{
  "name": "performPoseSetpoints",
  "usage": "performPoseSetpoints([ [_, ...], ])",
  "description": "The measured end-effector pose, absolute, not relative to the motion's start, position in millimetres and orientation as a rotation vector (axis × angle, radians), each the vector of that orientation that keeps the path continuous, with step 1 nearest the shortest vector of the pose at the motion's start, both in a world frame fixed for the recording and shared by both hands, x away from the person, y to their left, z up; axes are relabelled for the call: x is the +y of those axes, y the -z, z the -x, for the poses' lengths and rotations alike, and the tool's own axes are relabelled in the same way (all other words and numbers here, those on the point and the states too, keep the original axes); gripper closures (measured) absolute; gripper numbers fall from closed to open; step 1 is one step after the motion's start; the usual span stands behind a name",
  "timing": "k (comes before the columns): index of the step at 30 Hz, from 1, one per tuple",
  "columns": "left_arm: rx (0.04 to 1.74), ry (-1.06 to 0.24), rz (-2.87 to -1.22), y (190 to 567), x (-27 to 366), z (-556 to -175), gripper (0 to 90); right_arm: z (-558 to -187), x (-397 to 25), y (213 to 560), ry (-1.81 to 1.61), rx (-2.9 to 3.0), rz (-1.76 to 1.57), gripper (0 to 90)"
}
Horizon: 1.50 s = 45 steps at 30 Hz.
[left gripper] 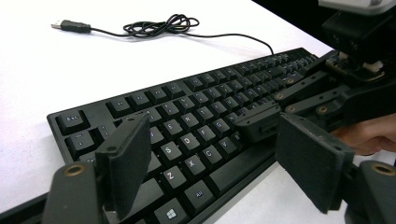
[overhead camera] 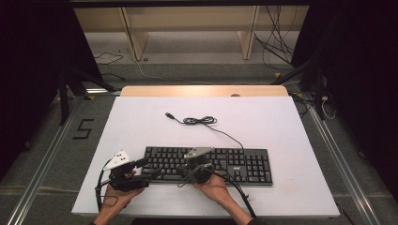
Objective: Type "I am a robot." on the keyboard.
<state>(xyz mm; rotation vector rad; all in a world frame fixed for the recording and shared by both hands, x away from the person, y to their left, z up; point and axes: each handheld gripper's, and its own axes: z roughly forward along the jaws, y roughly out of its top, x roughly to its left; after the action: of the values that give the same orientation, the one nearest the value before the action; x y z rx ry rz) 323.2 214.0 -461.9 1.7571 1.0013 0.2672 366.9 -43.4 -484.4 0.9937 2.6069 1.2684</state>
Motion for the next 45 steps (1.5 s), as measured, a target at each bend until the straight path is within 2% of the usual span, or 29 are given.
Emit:
performPoseSetpoints([
  [12,1.002,-0.268,-1.762,463,213,-324,26.4,-366,-44,485,-1.27,2.595,-1.006,90.0],
  [31,1.0,-0.273,-1.767,463,214,-324,26.4,-373,-61,469,-1.362,2.528,-1.065,71.0],
  [37,1.0,-0.273,-1.766,463,214,-324,26.3,-375,-66,467,-1.367,2.519,-1.079,63.2],
  [41,1.0,-0.273,-1.765,463,214,-324,26.3,-377,-69,466,-1.367,2.508,-1.093,54.2],
  [45,1.0,-0.273,-1.766,463,214,-324,26.3,-379,-74,464,-1.366,2.493,-1.111,51.2],
])
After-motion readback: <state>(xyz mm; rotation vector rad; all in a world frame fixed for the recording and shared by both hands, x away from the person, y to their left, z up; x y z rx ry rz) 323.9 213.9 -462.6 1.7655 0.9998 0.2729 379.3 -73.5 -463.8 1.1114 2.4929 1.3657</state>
